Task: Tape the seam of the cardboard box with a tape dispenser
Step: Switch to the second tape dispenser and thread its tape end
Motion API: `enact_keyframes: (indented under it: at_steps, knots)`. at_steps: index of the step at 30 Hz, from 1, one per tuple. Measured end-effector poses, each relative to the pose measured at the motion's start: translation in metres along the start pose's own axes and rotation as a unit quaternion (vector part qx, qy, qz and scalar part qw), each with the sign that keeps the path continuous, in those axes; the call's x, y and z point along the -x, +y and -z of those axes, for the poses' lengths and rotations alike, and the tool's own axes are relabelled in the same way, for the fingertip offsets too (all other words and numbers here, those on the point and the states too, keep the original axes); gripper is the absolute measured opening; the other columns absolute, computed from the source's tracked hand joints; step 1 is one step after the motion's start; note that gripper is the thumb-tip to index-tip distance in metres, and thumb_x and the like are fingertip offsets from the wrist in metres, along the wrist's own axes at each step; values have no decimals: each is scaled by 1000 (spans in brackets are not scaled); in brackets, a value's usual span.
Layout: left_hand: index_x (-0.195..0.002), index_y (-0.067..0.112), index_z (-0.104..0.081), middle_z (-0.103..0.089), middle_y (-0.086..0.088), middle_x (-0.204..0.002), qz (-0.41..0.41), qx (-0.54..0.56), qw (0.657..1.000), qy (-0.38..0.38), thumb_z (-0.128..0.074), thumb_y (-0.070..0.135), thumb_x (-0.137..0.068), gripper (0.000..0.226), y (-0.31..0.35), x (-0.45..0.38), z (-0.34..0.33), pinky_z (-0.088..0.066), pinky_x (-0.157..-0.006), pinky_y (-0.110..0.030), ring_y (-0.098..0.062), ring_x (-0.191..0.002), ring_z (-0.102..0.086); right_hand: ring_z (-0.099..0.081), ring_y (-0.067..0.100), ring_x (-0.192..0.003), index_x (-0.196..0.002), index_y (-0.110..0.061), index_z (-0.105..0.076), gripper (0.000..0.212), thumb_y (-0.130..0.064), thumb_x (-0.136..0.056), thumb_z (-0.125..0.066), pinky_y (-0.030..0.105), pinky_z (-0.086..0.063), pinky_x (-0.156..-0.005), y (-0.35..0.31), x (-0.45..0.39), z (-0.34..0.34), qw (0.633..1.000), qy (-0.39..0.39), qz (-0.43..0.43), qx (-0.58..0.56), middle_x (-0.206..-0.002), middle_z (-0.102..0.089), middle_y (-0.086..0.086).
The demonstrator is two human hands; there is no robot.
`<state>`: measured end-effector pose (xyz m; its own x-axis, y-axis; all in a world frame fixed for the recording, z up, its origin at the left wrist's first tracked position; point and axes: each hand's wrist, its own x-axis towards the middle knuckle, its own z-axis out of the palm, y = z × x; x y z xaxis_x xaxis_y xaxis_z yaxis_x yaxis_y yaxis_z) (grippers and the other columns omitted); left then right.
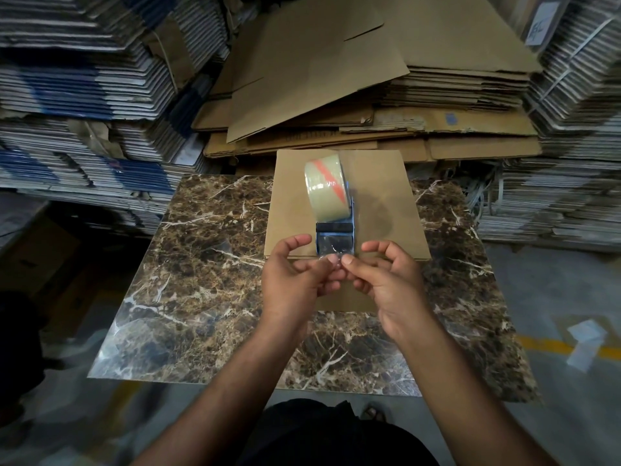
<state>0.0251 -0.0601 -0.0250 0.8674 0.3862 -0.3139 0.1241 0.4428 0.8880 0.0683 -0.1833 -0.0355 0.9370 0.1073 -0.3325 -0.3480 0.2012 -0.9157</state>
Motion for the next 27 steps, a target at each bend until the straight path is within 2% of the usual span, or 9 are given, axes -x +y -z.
enact_keyframes:
  at_steps: [4, 8, 12, 15, 17, 19, 21, 24, 27]
  knots:
    - [-121, 9, -51, -75, -17, -77, -11, -26, 1000, -2, -69, -7, -88, 41, -1, -1, 5, -61, -59, -29, -22, -67, -75, -65, 14, -58, -102, -10, -59, 35, 6, -78, -80, 23, -52, -55, 0, -1, 0, 1000, -7, -11, -7, -71, -73, 6]
    - [-121, 10, -49, -77, -21, -85, 12, -15, 1000, -20, -61, -7, -94, 34, -2, -2, 9, -62, -61, -30, -26, -70, -76, -65, 15, -58, -100, -12, -59, 33, 9, -81, -76, 22, -53, -54, 2, -2, 3, 1000, -7, -26, -15, -69, -74, 5]
    - [-119, 10, -49, -76, -26, -90, -1, -22, 999, -30, -58, -6, -96, 30, -1, -2, 11, -62, -61, -31, -26, -72, -76, -68, 16, -62, -105, -12, -59, 32, 8, -85, -72, 23, -56, -57, 1, 0, 7, 1000, -19, -4, 0, -79, -75, 13]
    - [-121, 8, -51, -77, -20, -86, -34, -70, 996, -49, -56, -5, -98, 27, 1, -4, 17, -61, -62, -31, -25, -72, -76, -73, 17, -69, -113, -14, -59, 30, 3, -90, -69, 26, -59, -62, -3, 2, 9, 996, -53, 22, 63, -85, -79, 14]
    - [-121, 9, -53, -78, -18, -88, -54, -106, 992, -35, -55, -1, -99, 24, 3, -8, 24, -61, -65, -33, -25, -74, -76, -73, 17, -66, -112, -19, -61, 22, -4, -96, -64, 28, -59, -58, -8, 2, 15, 987, -62, 39, 144, -83, -80, 9]
    - [-118, 12, -56, -77, -16, -96, -86, -135, 987, -1, -55, 4, -100, 19, 10, -14, 29, -61, -72, -33, -26, -83, -76, -68, 11, -54, -104, -23, -65, 9, -16, -100, -61, 26, -54, -48, -16, -3, 23, 962, -21, 88, 259, -73, -77, 4]
    - [-122, 13, -59, -74, -12, -111, -119, -164, 979, 27, -56, 11, -101, 21, 21, -22, 29, -61, -83, -30, -24, -100, -73, -64, 2, -51, -100, -22, -68, 9, -23, -101, -58, 23, -53, -48, -26, -14, 29, 930, 41, 161, 329, -73, -74, -2]
    - [-141, 25, -54, -61, -1, -140, -145, -229, 962, -1, -54, 32, -102, 40, 30, -45, 26, -53, -105, -37, -14, -126, -61, -71, 7, -79, -116, -24, -67, 24, -36, -104, -51, 34, -62, -75, -38, -37, 22, 913, 31, 203, 352, -100, -73, -5]
    - [-147, 39, -46, -51, 2, -153, -116, -254, 957, -81, -48, 58, -94, 56, 31, -65, 17, -45, -113, -48, -16, -136, -53, -65, 15, -115, -130, -42, -62, 42, -61, -99, -40, 48, -53, -104, -41, -53, 7, 929, -53, 165, 328, -116, -65, -17]
